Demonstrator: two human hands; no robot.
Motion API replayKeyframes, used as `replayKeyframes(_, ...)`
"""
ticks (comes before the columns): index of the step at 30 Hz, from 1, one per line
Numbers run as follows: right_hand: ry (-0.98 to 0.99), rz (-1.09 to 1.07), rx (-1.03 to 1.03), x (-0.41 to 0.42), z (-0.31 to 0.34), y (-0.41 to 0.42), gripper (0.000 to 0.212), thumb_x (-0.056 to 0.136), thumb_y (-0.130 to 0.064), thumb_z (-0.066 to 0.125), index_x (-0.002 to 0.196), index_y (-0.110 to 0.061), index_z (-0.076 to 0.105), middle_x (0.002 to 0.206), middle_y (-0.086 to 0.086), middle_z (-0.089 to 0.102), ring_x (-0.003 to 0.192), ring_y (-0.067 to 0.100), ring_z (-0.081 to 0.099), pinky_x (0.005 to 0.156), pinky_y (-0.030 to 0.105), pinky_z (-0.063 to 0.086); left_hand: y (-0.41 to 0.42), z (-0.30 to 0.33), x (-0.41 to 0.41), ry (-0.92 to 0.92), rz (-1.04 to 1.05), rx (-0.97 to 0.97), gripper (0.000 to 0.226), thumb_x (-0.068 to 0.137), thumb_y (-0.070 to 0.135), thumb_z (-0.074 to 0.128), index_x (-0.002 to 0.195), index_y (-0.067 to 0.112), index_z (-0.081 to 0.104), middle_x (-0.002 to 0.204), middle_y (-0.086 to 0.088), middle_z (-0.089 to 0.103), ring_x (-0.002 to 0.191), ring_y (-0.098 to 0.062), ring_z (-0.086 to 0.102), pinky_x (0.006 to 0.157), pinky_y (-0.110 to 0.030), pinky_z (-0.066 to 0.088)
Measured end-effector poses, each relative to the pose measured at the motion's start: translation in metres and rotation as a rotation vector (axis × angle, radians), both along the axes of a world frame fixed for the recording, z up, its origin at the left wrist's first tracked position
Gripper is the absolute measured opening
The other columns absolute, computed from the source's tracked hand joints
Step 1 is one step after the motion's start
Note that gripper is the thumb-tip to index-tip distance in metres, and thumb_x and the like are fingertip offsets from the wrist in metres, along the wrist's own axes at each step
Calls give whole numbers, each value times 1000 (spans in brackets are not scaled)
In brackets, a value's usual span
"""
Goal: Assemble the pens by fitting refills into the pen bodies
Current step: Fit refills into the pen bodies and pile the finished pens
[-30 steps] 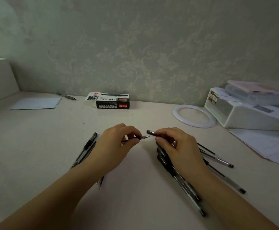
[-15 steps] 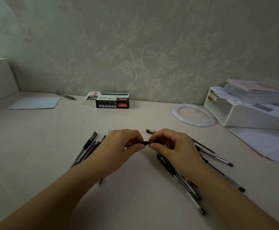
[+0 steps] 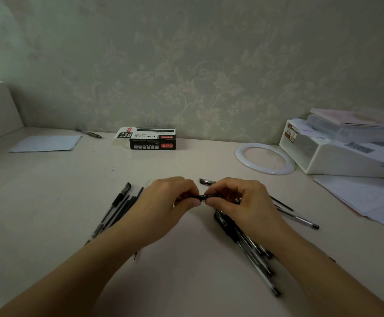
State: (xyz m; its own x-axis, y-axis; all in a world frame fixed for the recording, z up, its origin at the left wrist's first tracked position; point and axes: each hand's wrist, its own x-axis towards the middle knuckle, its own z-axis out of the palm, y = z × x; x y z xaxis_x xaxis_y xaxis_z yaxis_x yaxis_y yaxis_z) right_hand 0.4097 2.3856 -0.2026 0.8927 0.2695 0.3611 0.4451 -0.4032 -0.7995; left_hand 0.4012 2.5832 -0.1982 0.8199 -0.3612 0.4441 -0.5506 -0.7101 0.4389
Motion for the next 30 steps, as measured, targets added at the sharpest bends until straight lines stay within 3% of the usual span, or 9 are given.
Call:
replayKeyframes(6, -28, -2, 5, -2, 2, 2, 11, 82, -22, 77, 88, -31, 76, 79, -17, 71, 70, 3, 63, 68, 14, 49, -1, 2, -2, -16, 2, -51, 7, 91, 25, 62, 94, 23, 68, 83, 13, 63, 77, -2, 56, 67, -8, 39)
replayKeyframes(9, -101, -88, 3, -2, 5, 7, 23, 82, -25, 77, 103, -33, 70, 91, -19, 70, 82, 3, 64, 72, 13, 49, -2, 6, -4, -69, 74, -138, 5, 90, 25, 64, 92, 22, 68, 84, 12, 58, 76, -2, 56, 69, -4, 39)
replayKeyframes(11, -154, -214, -94, -2, 6, 7, 30, 81, -30, 77, 108, -33, 62, 96, -17, 63, 83, 1, 59, 70, 12, 46, 7, 9, -1, -130, 212, -178, 4, 90, 25, 64, 91, 21, 66, 86, 7, 52, 72, -5, 54, 66, -9, 41)
replayKeyframes(13, -220, -322, -277, -4, 7, 4, 18, 82, -34, 75, 92, -30, 61, 87, -13, 56, 78, 2, 53, 66, 16, 41, 24, 13, 5, -140, 428, -121, 7, 92, 27, 60, 93, 20, 63, 85, 4, 51, 69, -11, 51, 64, -23, 39)
replayKeyframes(16, -212, -329, -492, -10, 8, -1, 23, 81, -43, 72, 71, -29, 57, 68, -11, 51, 65, 4, 49, 58, 19, 32, 57, 12, 15, -4, 715, -1, 11, 96, 25, 51, 98, 15, 55, 86, -2, 56, 70, -18, 47, 63, -30, 34)
replayKeyframes(20, -132, -294, -677, -17, 8, 2, 28, 77, -55, 69, 72, -29, 60, 68, -13, 49, 63, 1, 45, 53, 14, 24, 81, -1, 20, 226, 826, 88, 12, 97, 16, 43, 94, 5, 41, 80, -11, 49, 74, -29, 46, 64, -36, 36)
replayKeyframes(25, -140, -284, -792, -19, 10, 9, 27, 82, -52, 64, 79, -25, 67, 84, -9, 58, 78, 8, 54, 65, 23, 32, 88, -5, 22, 376, 822, 159, 7, 93, 11, 42, 91, 5, 41, 75, -8, 46, 74, -27, 48, 65, -34, 37)
replayKeyframes(30, -116, -265, -812, -18, 8, 13, 26, 84, -42, 61, 77, -19, 71, 82, -5, 66, 77, 10, 60, 71, 27, 48, 90, -5, 22, 415, 816, 226, 14, 94, 18, 42, 93, 7, 50, 94, -12, 57, 82, -26, 51, 70, -33, 40)
